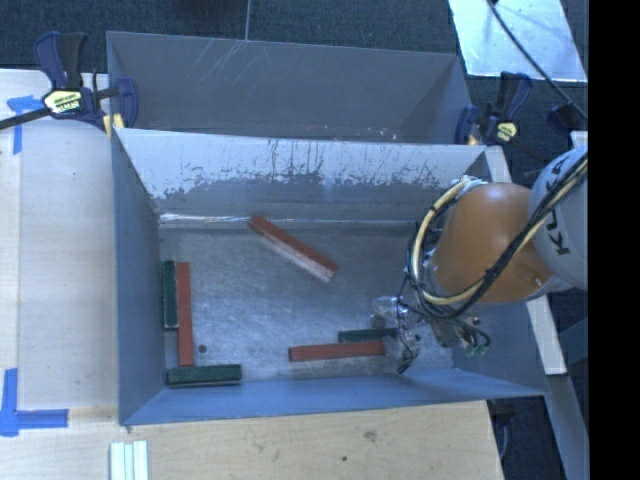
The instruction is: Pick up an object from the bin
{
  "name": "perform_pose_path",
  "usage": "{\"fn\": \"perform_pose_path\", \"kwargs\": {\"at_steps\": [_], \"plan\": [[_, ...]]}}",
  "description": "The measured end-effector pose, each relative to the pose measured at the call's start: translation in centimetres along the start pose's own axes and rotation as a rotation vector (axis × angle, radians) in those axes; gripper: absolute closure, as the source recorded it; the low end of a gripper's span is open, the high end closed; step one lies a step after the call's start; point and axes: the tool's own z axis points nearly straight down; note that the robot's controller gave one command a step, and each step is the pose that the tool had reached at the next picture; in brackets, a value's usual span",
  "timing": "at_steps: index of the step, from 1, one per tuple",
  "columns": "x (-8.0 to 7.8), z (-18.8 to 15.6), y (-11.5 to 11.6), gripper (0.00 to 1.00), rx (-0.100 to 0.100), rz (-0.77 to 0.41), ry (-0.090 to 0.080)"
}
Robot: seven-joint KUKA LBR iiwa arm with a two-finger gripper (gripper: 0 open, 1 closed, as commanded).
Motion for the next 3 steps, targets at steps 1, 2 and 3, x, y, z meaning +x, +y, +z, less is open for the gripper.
{"fn": "perform_pose_path", "kwargs": {"at_steps": [1, 2, 3], "plan": [[-0.09, 0.17, 0.02, 0.0, 0.0, 0.001, -0.004], [0.0, 0.01, 0.0, 1.0, 0.0, 0.0, 0.0], [-0.1, 0.16, 0.02, 0.0, 0.0, 0.0, -0.004]]}}
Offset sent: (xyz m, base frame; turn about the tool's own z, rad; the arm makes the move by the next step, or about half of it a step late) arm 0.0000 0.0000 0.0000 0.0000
